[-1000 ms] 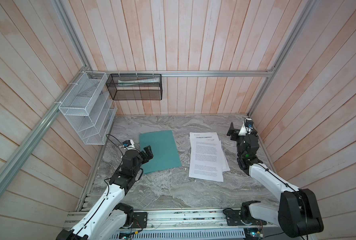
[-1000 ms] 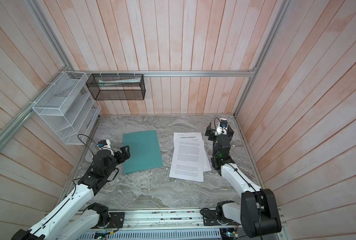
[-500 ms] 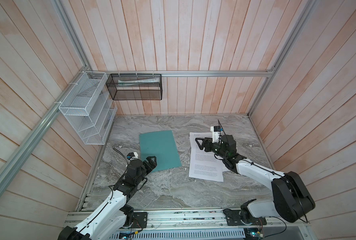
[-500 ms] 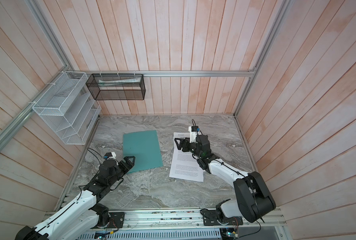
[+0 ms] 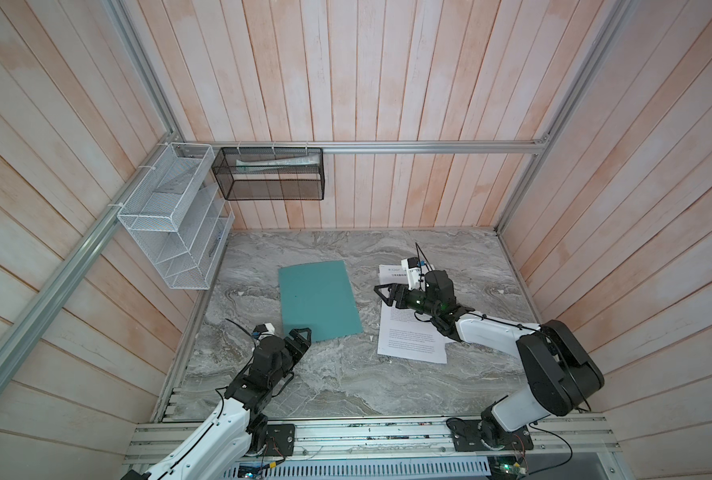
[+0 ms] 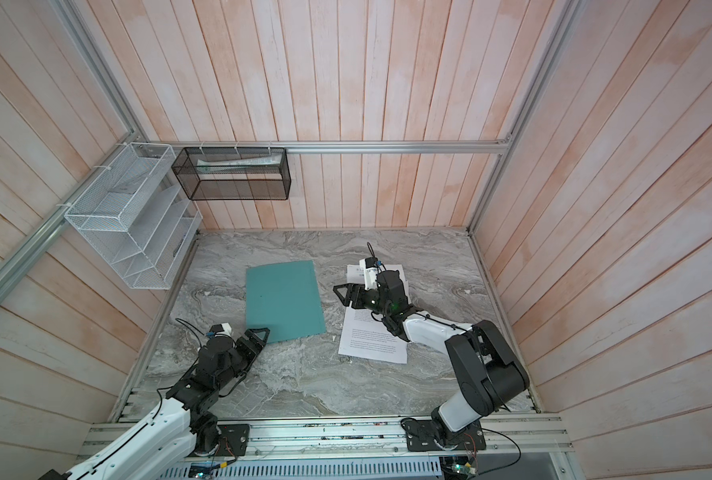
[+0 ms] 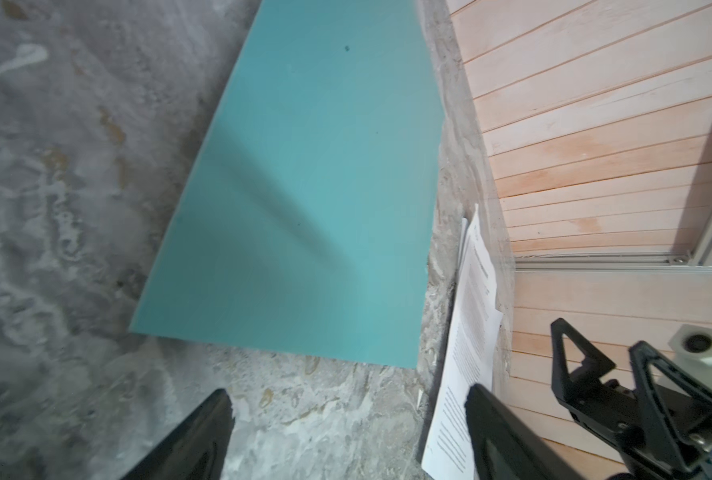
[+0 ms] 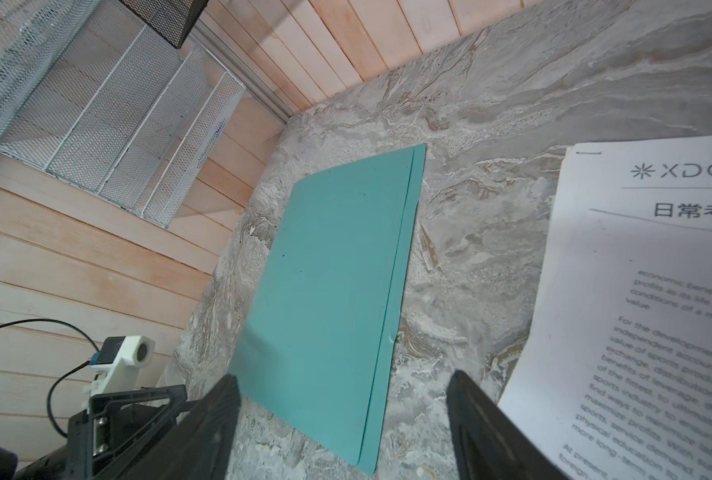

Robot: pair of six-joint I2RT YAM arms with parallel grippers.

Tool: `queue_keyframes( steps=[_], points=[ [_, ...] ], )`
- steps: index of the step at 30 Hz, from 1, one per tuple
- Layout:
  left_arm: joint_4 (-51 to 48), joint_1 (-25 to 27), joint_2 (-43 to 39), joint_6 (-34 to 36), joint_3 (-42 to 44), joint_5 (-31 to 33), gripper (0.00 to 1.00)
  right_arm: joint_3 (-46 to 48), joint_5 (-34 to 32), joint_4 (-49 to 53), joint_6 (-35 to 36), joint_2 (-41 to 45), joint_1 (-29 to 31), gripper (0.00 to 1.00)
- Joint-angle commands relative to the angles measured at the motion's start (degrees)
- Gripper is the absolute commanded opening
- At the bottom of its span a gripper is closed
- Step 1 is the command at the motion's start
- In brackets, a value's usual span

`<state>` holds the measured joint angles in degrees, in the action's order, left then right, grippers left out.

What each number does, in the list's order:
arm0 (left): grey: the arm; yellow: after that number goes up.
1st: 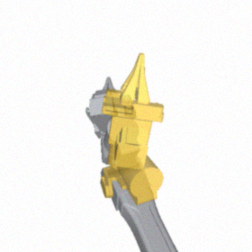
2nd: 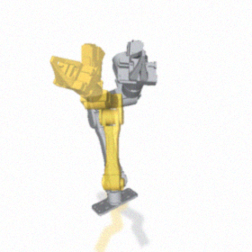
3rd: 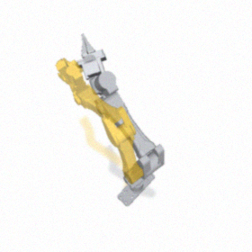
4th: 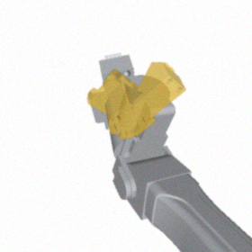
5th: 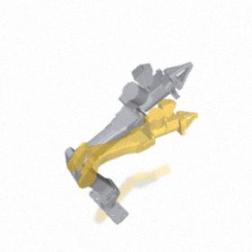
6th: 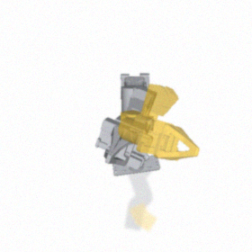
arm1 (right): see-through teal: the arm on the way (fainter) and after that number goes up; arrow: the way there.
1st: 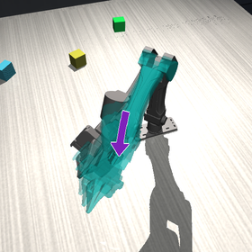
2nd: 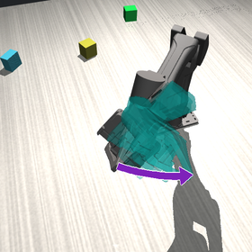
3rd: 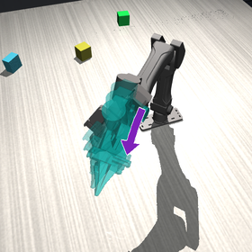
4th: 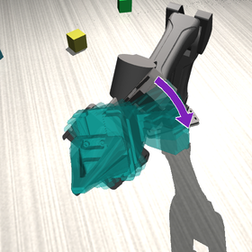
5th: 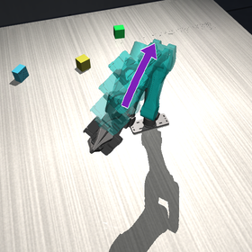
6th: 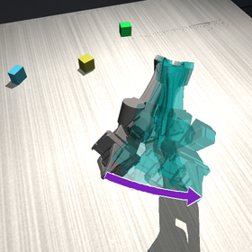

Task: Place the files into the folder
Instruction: 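Reach the right gripper to the teal folder while the left gripper approaches it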

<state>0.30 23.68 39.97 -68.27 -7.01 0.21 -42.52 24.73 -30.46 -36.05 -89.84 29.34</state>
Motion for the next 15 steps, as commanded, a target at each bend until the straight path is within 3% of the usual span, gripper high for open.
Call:
queue_keyframes(
  steps=[1,9,15],
  points=[
    [3.15,0.22,0.74,-2.37,1.66,0.46,0.88,-2.2,2.05,-1.77,-0.68,-1.99,0.14,0.73],
    [9.24,0.21,4.48,-4.15,3.71,2.29,0.85,-6.33,5.1,-4.11,-1.03,-7.93,0.03,0.7],
    [14.14,0.14,7.86,-4.85,4.83,4.0,0.83,-20.33,6.56,4.5,5.63,-18.46,-0.25,0.7]
  ],
)
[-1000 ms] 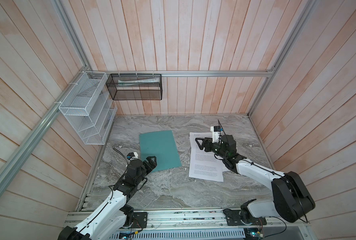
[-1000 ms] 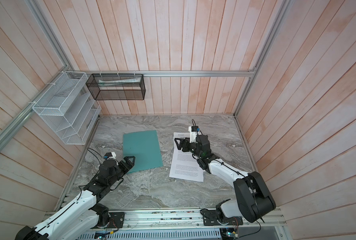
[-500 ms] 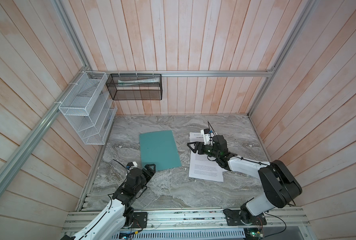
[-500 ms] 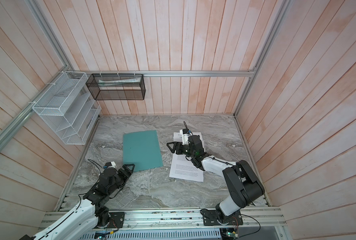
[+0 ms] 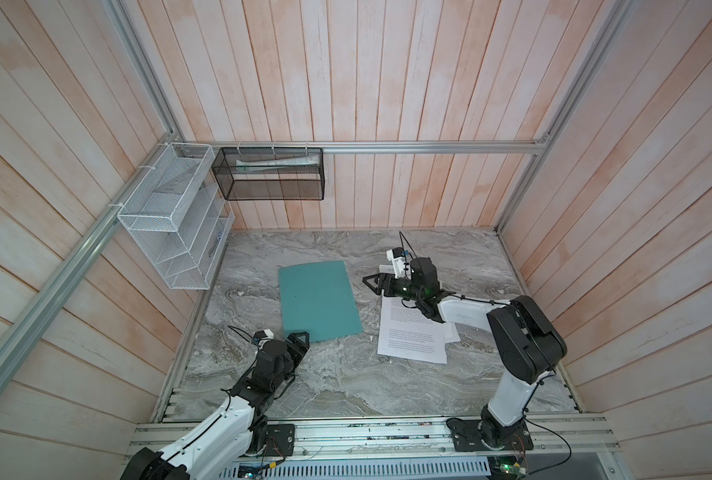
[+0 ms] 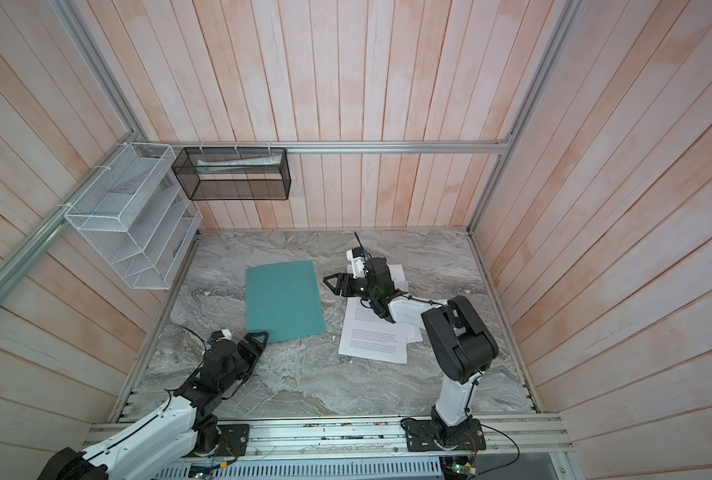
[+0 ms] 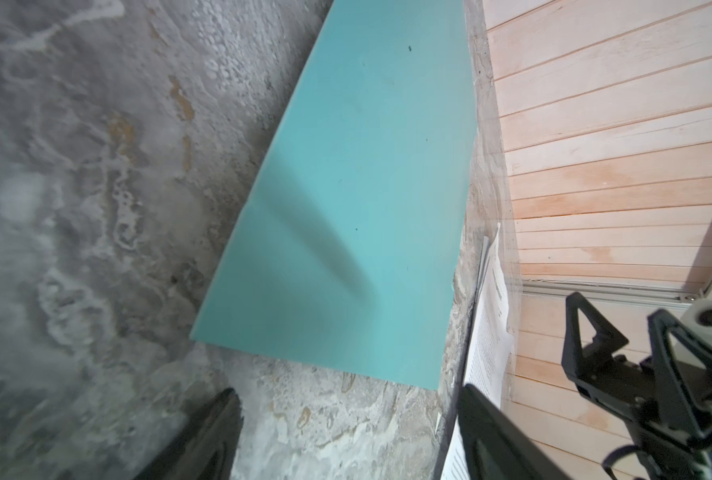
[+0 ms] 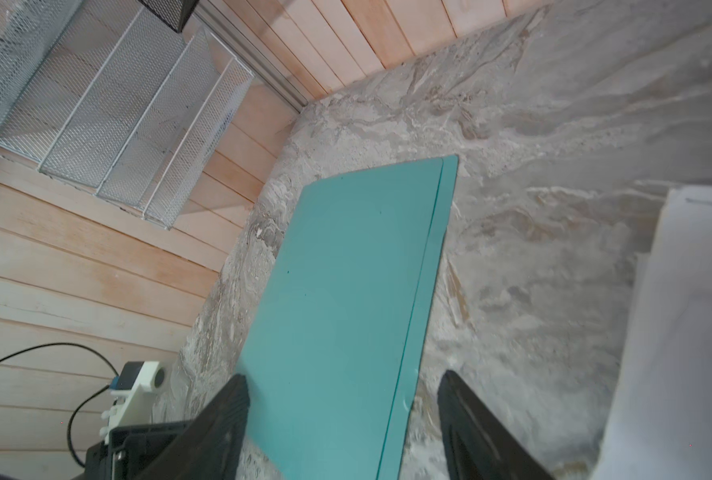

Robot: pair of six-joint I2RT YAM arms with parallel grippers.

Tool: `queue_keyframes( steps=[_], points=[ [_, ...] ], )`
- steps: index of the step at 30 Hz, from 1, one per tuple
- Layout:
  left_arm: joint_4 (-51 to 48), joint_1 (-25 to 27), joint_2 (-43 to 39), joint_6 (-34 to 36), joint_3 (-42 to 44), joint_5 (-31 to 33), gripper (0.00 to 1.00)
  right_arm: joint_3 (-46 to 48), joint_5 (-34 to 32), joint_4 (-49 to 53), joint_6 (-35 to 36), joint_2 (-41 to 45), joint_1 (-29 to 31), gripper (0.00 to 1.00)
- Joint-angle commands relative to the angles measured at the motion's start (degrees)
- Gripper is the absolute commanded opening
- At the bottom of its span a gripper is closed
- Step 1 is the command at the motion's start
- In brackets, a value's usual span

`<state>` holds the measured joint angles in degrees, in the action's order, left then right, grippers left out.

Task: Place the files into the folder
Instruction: 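Reach the right gripper to the teal folder while the left gripper approaches it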

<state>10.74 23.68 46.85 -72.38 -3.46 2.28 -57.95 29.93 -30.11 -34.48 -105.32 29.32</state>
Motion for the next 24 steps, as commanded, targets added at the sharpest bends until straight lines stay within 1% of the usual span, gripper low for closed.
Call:
queue_keyframes(
  steps=[1,10,16,18,20,24],
  points=[
    [4.76,0.05,1.44,-0.83,1.51,1.94,0.83,-6.7,1.52,4.48,4.62,-4.49,-0.22,0.7],
    [9.12,-0.13,2.55,-1.1,2.64,2.38,0.8,-21.18,5.41,8.0,6.91,-16.28,-0.3,0.7],
    [10.79,-0.86,3.98,-1.27,3.02,2.56,0.78,-30.22,5.6,13.26,10.37,-22.51,-0.23,0.7],
    [12.75,-1.52,4.86,-1.36,3.44,2.25,0.77,-33.23,5.83,15.32,12.74,-24.33,-0.09,0.71],
    [14.38,-2.44,5.99,-1.14,3.4,1.61,0.76,-36.65,5.64,17.96,16.62,-26.37,0.15,0.72],
    [16.88,-4.15,8.35,-0.48,3.35,0.1,0.76,-44.62,3.65,24.25,22.96,-31.71,0.38,0.74]
  ],
)
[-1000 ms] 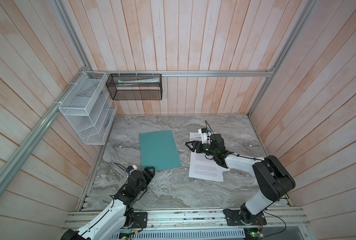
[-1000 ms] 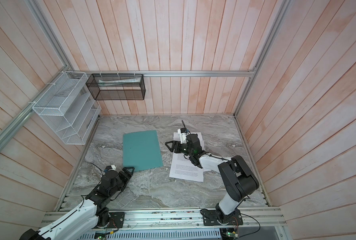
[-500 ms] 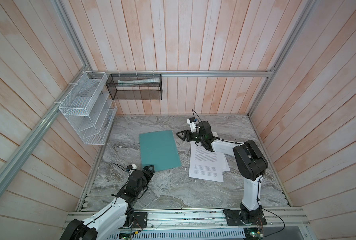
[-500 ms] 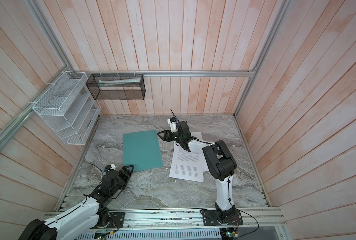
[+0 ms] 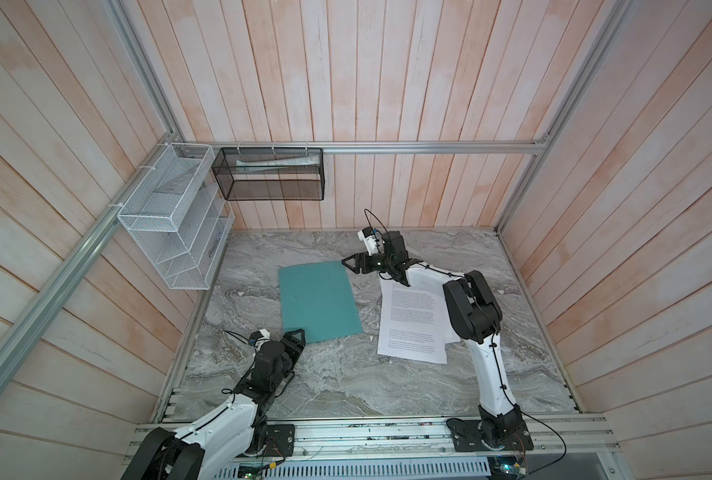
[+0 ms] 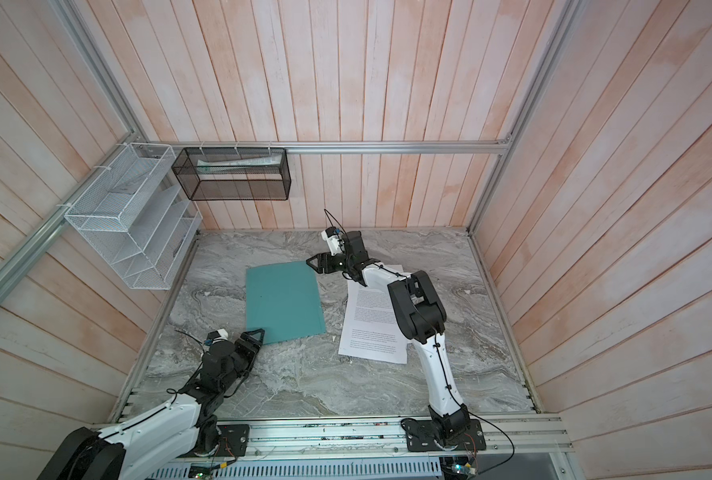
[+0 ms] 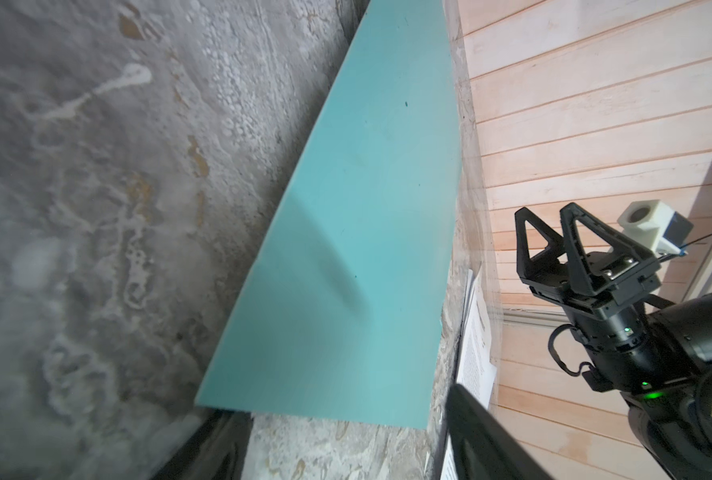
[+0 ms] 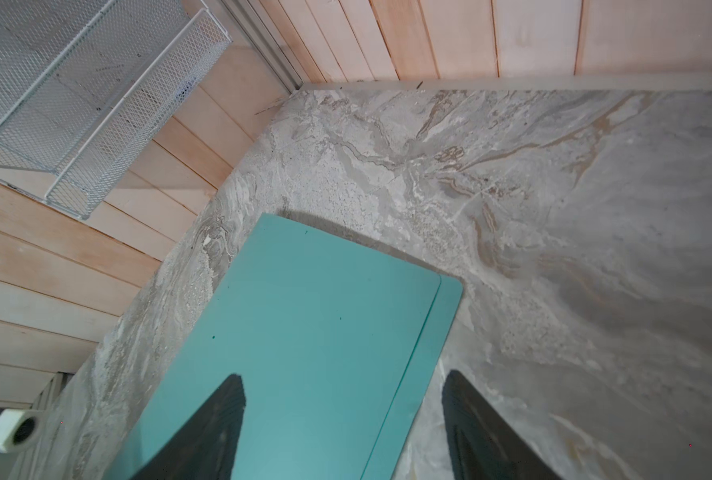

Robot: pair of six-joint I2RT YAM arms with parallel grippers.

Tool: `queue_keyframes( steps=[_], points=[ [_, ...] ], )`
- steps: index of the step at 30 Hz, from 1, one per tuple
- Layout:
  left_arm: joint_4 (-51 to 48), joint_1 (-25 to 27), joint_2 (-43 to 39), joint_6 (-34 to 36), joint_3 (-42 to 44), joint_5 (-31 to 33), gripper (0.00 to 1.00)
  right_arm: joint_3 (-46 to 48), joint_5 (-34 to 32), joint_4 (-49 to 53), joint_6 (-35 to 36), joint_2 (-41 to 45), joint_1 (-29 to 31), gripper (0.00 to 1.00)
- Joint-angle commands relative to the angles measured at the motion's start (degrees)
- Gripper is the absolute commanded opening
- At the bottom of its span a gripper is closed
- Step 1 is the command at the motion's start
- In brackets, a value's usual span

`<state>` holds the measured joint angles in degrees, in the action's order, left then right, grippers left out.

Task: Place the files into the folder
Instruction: 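Reach the right gripper to the teal folder while the left gripper approaches it, then grasp the top cover edge of the teal folder with the right gripper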

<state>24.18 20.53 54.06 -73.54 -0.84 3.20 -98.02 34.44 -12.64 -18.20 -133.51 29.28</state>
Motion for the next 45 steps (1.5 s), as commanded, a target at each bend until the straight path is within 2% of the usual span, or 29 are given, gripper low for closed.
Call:
queue_keyframes(
  steps=[1,13,17,22,26,34,40,45],
  points=[
    [4.64,-1.26,1.8,0.67,0.92,-1.12,0.76,-7.68,-1.24,9.43,8.08,-5.35,0.43,0.75],
    [9.41,-4.08,4.9,2.47,1.39,-3.2,0.75,-40.8,-0.95,27.29,18.13,-24.75,0.54,0.81],
    [10.99,-4.71,6.37,3.17,0.73,-4.31,0.74,-46.65,-0.62,29.67,20.38,-27.68,0.27,0.87],
    [14.68,-4.71,10.83,3.06,-0.33,-5.8,0.73,-47.69,0.9,29.08,16.6,-28.79,-1.51,0.88],
    [18.21,-4.71,14.68,2.44,-1.29,-6.79,0.72,-48.62,6.02,29.51,12.93,-30.07,-2.99,0.86],
    [19.88,-4.67,18.16,2.36,-4.65,-6.71,0.71,-47.45,9.31,31.48,12.21,-30.23,-3.13,0.8],
    [25.31,-4.71,24.63,0.27,-6.05,-7.02,0.65,-46.44,11.3,32.45,12.11,-30.26,-2.83,0.76],
    [29.95,-4.68,31.35,-2.64,-6.97,-6.18,0.54,-45.85,12.16,34.21,12.92,-30.08,-2.74,0.74]
  ],
)
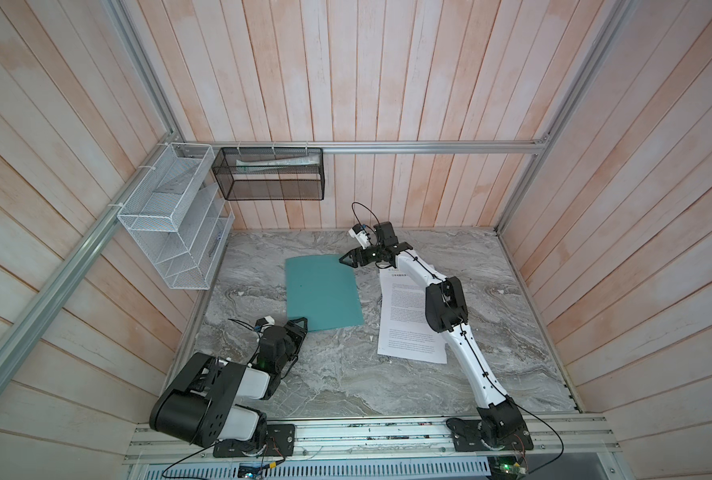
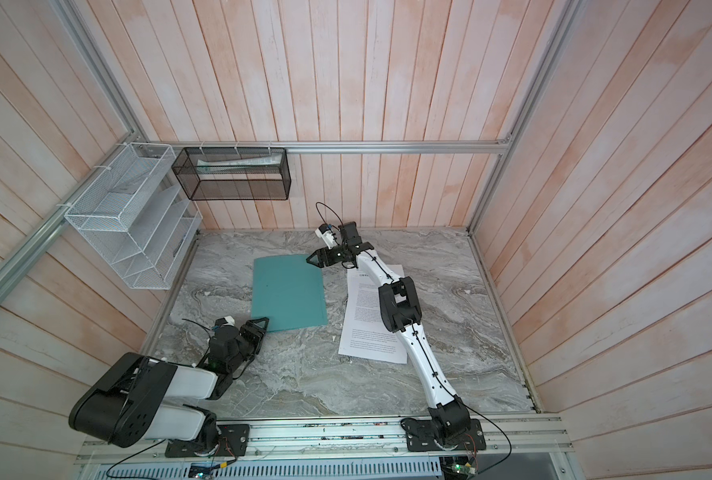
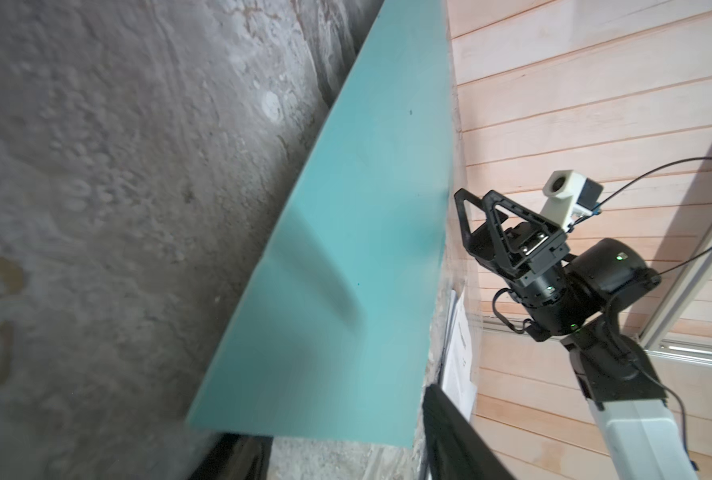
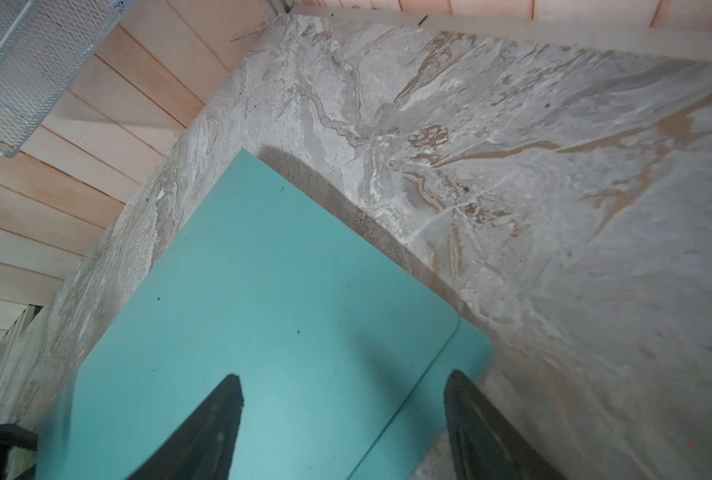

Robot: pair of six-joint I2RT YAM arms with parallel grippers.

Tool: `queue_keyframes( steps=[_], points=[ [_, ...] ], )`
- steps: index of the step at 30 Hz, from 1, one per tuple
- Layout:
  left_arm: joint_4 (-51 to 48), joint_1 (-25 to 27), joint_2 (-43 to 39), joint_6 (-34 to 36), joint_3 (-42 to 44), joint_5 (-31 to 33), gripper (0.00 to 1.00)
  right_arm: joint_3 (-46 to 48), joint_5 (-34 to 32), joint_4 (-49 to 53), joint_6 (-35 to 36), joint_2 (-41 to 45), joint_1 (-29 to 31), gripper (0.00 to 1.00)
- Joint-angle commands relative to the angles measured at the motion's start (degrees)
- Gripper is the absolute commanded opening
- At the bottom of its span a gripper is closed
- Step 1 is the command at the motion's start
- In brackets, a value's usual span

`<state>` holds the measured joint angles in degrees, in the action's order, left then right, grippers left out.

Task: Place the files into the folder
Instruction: 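Grasp the top cover edge of the teal folder with the right gripper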

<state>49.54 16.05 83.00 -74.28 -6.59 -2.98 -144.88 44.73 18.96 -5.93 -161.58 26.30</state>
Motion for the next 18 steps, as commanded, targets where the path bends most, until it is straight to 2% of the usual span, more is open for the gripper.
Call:
queue_keyframes(
  steps=[1,4,6,8,9,10,13,16,18],
  points=[
    [5.86,-0.24,3.84,-2.53,-1.26,0.56,0.51,1.62,1.92,2.66,0.66,-1.74,0.19,0.73],
    [10.08,-0.23,8.21,-3.49,-1.89,1.9,0.43,3.08,2.15,2.9,1.07,-1.0,0.24,0.73],
    [12.18,-0.48,11.03,-3.65,-3.01,1.66,0.31,3.49,1.86,3.16,1.51,-0.72,0.29,0.73],
    [13.47,-0.71,13.64,-3.67,-4.34,1.11,0.28,4.18,1.55,3.18,2.01,-0.26,0.41,0.72],
    [14.22,-0.98,15.03,-4.12,-4.71,0.8,0.14,4.75,1.4,3.11,2.21,0.09,0.5,0.72],
    [15.3,-1.11,16.22,-4.86,-4.74,1.04,0.09,5.39,1.26,3.06,2.4,0.52,0.57,0.72],
    [19.68,-2.36,18.7,-5.94,-4.12,0.12,0.0,7.86,0.97,2.22,2.3,2.19,0.67,0.71],
    [21.26,-3.39,18.32,-6.48,-3.29,-1.4,0.0,11.41,0.89,0.41,0.35,5.26,0.35,0.67],
    [21.33,-3.49,16.65,-6.48,-2.68,-2.38,0.0,15.52,1.12,-2.64,-3.48,8.71,-0.09,0.64]
  ],
)
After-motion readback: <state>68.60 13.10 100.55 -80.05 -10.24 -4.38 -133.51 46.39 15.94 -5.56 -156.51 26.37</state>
